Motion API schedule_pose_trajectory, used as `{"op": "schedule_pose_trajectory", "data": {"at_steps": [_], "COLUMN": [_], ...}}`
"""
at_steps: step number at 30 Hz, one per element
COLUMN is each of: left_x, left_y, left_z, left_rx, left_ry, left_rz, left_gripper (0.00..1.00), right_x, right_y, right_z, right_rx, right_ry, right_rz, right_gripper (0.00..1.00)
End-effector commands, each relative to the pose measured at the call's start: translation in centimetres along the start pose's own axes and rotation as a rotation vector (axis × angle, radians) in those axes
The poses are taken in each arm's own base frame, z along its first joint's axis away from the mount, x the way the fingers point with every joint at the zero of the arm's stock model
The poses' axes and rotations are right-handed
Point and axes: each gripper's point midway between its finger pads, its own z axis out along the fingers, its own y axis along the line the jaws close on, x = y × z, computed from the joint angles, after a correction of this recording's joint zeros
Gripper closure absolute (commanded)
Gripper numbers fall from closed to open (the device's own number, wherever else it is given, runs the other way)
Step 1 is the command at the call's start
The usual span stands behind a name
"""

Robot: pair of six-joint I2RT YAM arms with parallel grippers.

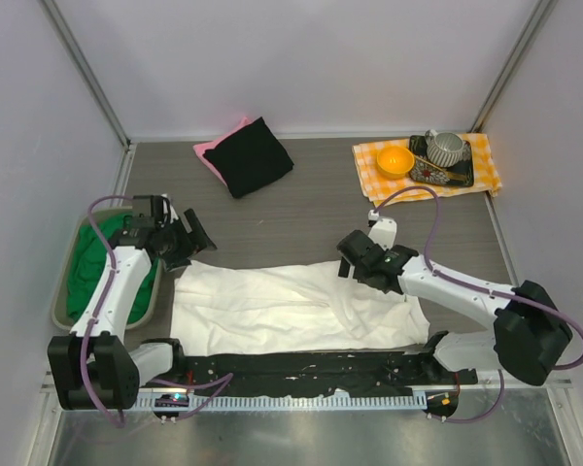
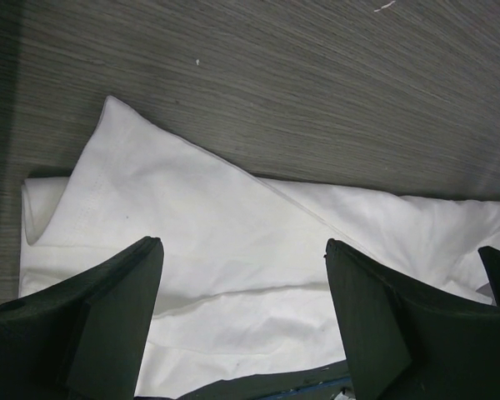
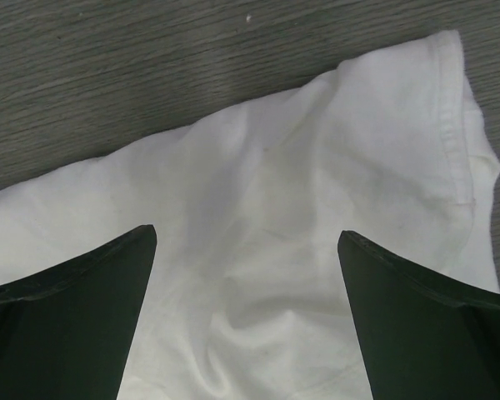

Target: Fold and stack the t-shirts

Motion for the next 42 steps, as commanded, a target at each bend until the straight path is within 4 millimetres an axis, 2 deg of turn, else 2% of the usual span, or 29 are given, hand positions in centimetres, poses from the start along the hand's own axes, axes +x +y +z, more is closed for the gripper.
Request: {"op": "schedule_pose_trajectory", "data": {"at_steps": [1, 4, 11, 16, 17, 18, 19, 20, 21, 22, 23, 24, 26, 27, 28, 29, 30, 32, 33, 36, 38, 39, 41, 42], "left_x": [-0.2, 0.1, 0.0, -0.2, -0.3, -0.3, -0.3, -0.4, -0.4, -0.4, -0.5, -0.4, -0.4, -0.2, -0.2, 0.0, 0.3, 0.3, 0.4, 0.7, 1.0, 1.3, 1.4, 1.6], "left_y": [-0.6, -0.3, -0.2, -0.4, -0.4, -0.3, -0.3, -0.2, -0.2, -0.1, -0.1, -0.1, -0.3, -0.4, -0.6, -0.7, -0.7, -0.7, -0.6, -0.4, -0.4, -0.3, -0.3, -0.3], "left_z": [-1.2, -0.9, -0.9, -1.1, -1.2, -1.3, -1.3, -1.3, -1.4, -1.4, -1.5, -1.4, -1.7, -1.5, -1.7, -1.7, -1.6, -1.8, -1.8, -1.6, -1.4, -1.2, -1.1, -1.1], "left_rx": [0.031, 0.02, 0.014, 0.019, 0.017, 0.015, 0.011, 0.008, 0.007, 0.001, 0.001, 0.002, 0.012, 0.024, 0.04, 0.047, 0.049, 0.057, 0.053, 0.049, 0.051, 0.052, 0.057, 0.06], "left_ry": [-0.037, -0.031, -0.031, -0.041, -0.043, -0.045, -0.051, -0.058, -0.068, -0.073, -0.08, -0.082, -0.089, -0.085, -0.093, -0.091, -0.084, -0.097, -0.098, -0.088, -0.071, -0.062, -0.059, -0.056], "left_rz": [0.034, 0.03, 0.034, 0.037, 0.035, 0.034, 0.033, 0.029, 0.027, 0.022, 0.013, 0.008, -0.011, -0.018, -0.023, -0.03, -0.043, -0.042, -0.043, -0.044, -0.047, -0.049, -0.047, -0.049], "left_gripper": [0.17, 0.17, 0.17, 0.17, 0.17, 0.16, 0.17, 0.17, 0.16, 0.16, 0.16, 0.16, 0.16, 0.16, 0.16, 0.16, 0.16, 0.16, 0.17, 0.17, 0.17, 0.17, 0.17, 0.17], "right_x": [-0.7, 0.0, 1.2, 1.4, 1.4, 0.3, 1.0, 0.7, -1.5, -0.9, -1.8, -4.6, -5.5, -9.0, -10.0, -8.9, -12.7, -14.2, -16.0, -18.1, -19.4, -20.0, -21.3, -19.7], "right_y": [3.9, 4.7, 4.3, 4.1, 4.3, 5.5, 5.7, 6.0, 7.7, 8.0, 8.5, 10.5, 12.0, 14.3, 15.5, 16.2, 19.1, 21.2, 23.4, 26.7, 27.1, 27.2, 26.2, 25.2], "right_z": [0.9, 1.7, 4.7, 9.0, 9.6, 10.2, 11.5, 12.3, 12.7, 14.0, 14.6, 14.8, 16.6, 16.8, 17.2, 19.4, 18.5, 19.6, 20.1, 21.4, 21.4, 20.8, 20.2, 21.5], "right_rx": [-0.135, -0.156, -0.127, -0.084, -0.081, -0.099, -0.081, -0.075, -0.107, -0.084, -0.083, -0.12, -0.123, -0.168, -0.191, -0.181, -0.246, -0.274, -0.316, -0.42, -0.482, -0.515, -0.518, -0.492], "right_ry": [0.025, 0.067, 0.119, 0.169, 0.185, 0.178, 0.21, 0.219, 0.187, 0.209, 0.205, 0.166, 0.177, 0.131, 0.131, 0.179, 0.154, 0.154, 0.146, 0.13, 0.142, 0.135, 0.098, 0.103], "right_rz": [0.07, 0.086, 0.113, 0.17, 0.177, 0.181, 0.17, 0.168, 0.163, 0.141, 0.137, 0.145, 0.106, 0.121, 0.099, 0.076, 0.084, 0.049, 0.046, 0.053, 0.112, 0.123, 0.141, 0.13], "right_gripper": [0.03, 0.03, 0.04, 0.04, 0.04, 0.04, 0.04, 0.04, 0.04, 0.04, 0.04, 0.04, 0.04, 0.03, 0.04, 0.04, 0.03, 0.04, 0.03, 0.04, 0.03, 0.03, 0.02, 0.01]}}
